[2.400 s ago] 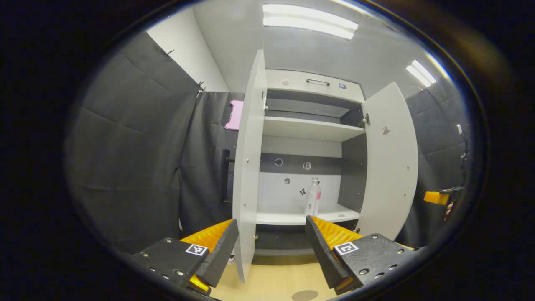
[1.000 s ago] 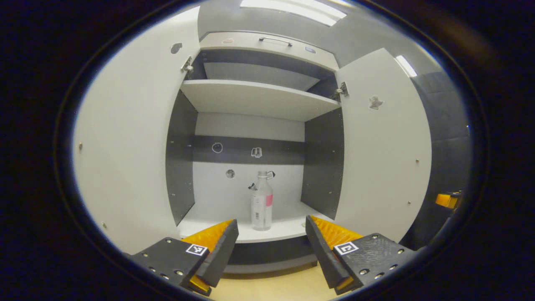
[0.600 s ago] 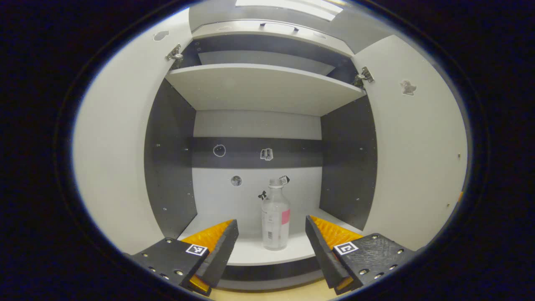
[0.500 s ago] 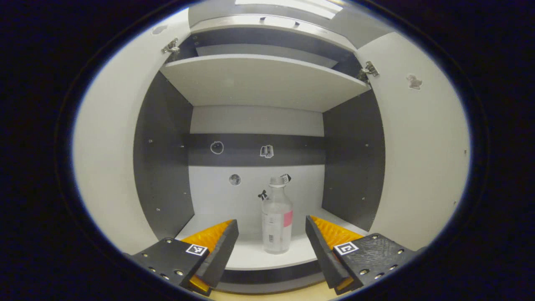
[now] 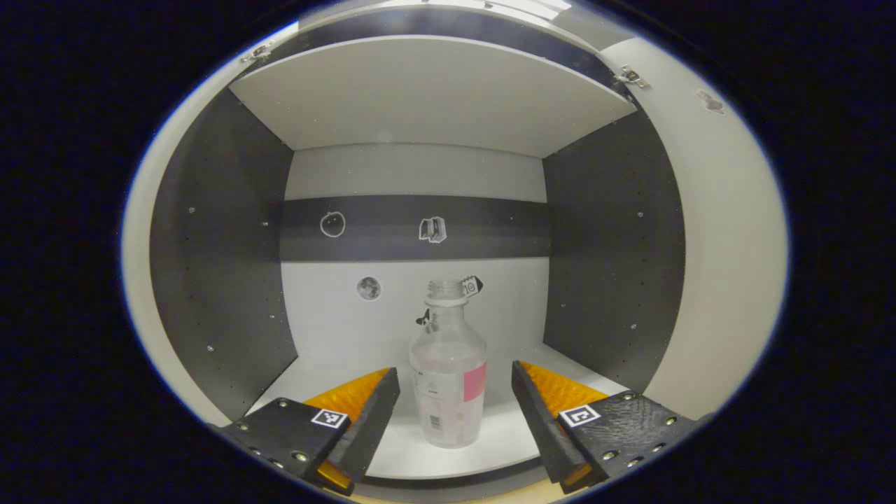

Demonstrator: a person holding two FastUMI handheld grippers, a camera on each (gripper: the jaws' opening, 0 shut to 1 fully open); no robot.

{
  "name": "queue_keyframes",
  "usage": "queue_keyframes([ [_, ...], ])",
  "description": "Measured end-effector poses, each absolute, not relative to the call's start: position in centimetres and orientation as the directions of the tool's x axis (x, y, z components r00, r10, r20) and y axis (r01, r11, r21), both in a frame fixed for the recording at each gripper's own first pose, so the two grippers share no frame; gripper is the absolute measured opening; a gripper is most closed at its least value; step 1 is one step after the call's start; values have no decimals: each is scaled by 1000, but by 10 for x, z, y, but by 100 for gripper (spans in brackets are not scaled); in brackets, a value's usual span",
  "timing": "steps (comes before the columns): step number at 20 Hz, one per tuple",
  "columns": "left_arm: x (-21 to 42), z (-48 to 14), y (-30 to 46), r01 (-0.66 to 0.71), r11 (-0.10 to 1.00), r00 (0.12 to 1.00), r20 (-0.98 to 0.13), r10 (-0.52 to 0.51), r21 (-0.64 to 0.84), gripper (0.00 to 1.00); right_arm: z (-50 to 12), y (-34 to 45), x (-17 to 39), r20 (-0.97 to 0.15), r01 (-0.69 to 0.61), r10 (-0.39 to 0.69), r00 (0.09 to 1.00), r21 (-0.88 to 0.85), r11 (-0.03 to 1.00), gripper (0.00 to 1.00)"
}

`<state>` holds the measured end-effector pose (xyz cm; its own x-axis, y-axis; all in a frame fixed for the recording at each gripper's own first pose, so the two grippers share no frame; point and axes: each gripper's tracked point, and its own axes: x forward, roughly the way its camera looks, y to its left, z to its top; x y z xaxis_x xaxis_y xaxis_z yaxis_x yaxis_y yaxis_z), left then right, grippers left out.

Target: Grasp the bottle in the cabinet with the left hand and place it on the coaster, then close the right door with the right hand and the left door with the left hand.

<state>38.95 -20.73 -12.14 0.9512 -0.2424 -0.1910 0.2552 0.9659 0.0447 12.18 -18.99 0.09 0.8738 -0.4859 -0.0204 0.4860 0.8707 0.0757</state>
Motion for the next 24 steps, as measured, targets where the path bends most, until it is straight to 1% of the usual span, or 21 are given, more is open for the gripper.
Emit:
queue_keyframes([
  [2, 399, -127, -208, 242, 969, 953, -202, -227, 55, 93, -1, -194, 127, -20, 491, -492, 871, 83, 867, 98],
  [3, 404, -128, -207, 233, 971, 955, -203, -217, 58, 99, -5, -195, 131, -25, 494, -494, 869, 87, 865, 98],
  [4, 408, -129, -206, 226, 973, 956, -204, -211, 51, 93, -7, -196, 135, -31, 493, -492, 870, 93, 865, 98],
  [6, 414, -131, -208, 227, 974, 954, -206, -218, 21, 93, -8, -194, 143, -35, 479, -478, 878, 107, 872, 98],
  [8, 417, -132, -212, 230, 973, 951, -210, -226, -3, 90, -7, -198, 150, -32, 472, -472, 881, 111, 875, 98],
  [10, 419, -134, -212, 234, 972, 949, -217, -227, 10, 90, -7, -200, 155, -26, 468, -468, 883, 113, 876, 98],
  [11, 419, -137, -212, 237, 971, 947, -229, -223, 32, 99, -8, -201, 159, -28, 467, -467, 884, 113, 877, 98],
  [13, 425, -143, -216, 241, 969, 944, -245, -223, 47, 81, -12, -201, 164, -48, 459, -457, 888, 123, 880, 98],
  [14, 423, -140, -215, 241, 970, 945, -235, -226, 38, 71, -13, -200, 166, -59, 450, -447, 893, 129, 883, 98],
  [16, 419, -139, -217, 251, 968, 943, -230, -242, 10, 70, -9, -199, 172, -56, 439, -436, 898, 124, 890, 98],
  [17, 420, -140, -215, 246, 969, 944, -230, -235, 20, 70, -8, -199, 174, -50, 436, -433, 900, 116, 892, 98],
  [18, 420, -140, -212, 234, 971, 948, -232, -219, 41, 63, -6, -197, 176, -46, 431, -428, 902, 110, 896, 98],
  [20, 418, -140, -213, 236, 970, 947, -236, -217, 58, 76, -8, -190, 177, -46, 414, -411, 910, 102, 905, 98],
  [21, 415, -140, -216, 250, 968, 942, -240, -234, 38, 69, -11, -185, 178, -53, 403, -400, 915, 99, 910, 98],
  [23, 415, -138, -212, 262, 965, 938, -239, -253, 4, 69, -14, -183, 177, -67, 387, -382, 922, 97, 917, 98],
  [24, 416, -138, -211, 259, 966, 939, -237, -248, 16, 69, -16, -182, 177, -73, 379, -373, 925, 96, 920, 98],
])
